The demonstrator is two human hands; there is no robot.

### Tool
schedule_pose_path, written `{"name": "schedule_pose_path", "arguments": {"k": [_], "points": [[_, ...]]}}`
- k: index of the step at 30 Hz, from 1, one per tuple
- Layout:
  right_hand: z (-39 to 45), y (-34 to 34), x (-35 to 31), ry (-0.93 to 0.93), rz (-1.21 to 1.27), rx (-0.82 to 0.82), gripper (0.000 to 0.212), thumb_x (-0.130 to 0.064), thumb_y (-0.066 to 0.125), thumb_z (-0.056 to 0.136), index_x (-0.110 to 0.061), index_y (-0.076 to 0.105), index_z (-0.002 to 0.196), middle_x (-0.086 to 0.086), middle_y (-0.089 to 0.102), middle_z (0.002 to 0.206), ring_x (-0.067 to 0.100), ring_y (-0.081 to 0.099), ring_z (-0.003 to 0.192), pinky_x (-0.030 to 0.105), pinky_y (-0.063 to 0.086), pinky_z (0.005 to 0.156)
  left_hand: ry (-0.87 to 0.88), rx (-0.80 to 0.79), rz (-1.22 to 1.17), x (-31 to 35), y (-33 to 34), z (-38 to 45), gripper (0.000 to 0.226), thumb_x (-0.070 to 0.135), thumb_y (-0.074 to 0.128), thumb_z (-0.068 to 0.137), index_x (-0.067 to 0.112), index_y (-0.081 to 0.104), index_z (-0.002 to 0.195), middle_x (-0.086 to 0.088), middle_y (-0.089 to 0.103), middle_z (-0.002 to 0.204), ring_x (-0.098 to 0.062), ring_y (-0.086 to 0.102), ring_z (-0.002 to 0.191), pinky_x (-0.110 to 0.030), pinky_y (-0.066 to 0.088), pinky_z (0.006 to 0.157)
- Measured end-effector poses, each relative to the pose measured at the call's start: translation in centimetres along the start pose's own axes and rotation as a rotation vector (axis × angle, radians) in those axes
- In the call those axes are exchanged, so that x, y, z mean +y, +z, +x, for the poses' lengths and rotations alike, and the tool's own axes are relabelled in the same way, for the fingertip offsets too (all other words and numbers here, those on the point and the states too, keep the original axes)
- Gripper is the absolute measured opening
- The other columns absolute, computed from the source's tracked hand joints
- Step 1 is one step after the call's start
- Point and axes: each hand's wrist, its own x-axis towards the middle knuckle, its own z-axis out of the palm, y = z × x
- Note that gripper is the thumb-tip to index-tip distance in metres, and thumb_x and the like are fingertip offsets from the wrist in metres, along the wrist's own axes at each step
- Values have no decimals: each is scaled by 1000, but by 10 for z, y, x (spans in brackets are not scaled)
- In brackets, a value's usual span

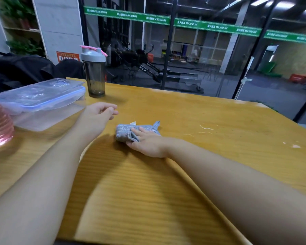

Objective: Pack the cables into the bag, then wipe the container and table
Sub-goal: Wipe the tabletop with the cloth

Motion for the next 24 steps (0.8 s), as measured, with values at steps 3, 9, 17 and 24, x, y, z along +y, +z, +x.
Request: {"name": "schedule_pose_path", "arguments": {"k": [3,9,17,24], "points": [[-27,5,-19,-35,5,-10,60,-44,22,103,-20,0,153,-5,-6,161,15,-11,147,34,-3,118,3,4,-21,4,0,-2,19,22,44,95,25,63,99,11,68,92,-5,63,88,-25,46,74],[-70,26,-40,-147,-35,-36,56,-46,21,102,-24,11,153,-1,-3,161,15,-9,147,34,-4,119,100,-73,16,9,8,-21,17,26,50,88,34,62,79,15,69,82,-14,65,89,-40,49,89],[-101,46,-61,-103,321,202,54,-42,19,103,-16,61,126,9,49,139,28,35,135,42,23,114,143,-132,33,15,17,-44,16,36,51,80,32,65,76,17,71,80,-13,65,86,-42,50,88],[-98,73,-71,-80,16,337,58,-48,29,99,-28,14,151,-1,4,161,23,0,147,46,-1,117,162,-166,61,19,22,-47,18,39,47,76,33,65,76,24,69,81,-11,65,85,-43,49,90]]}}
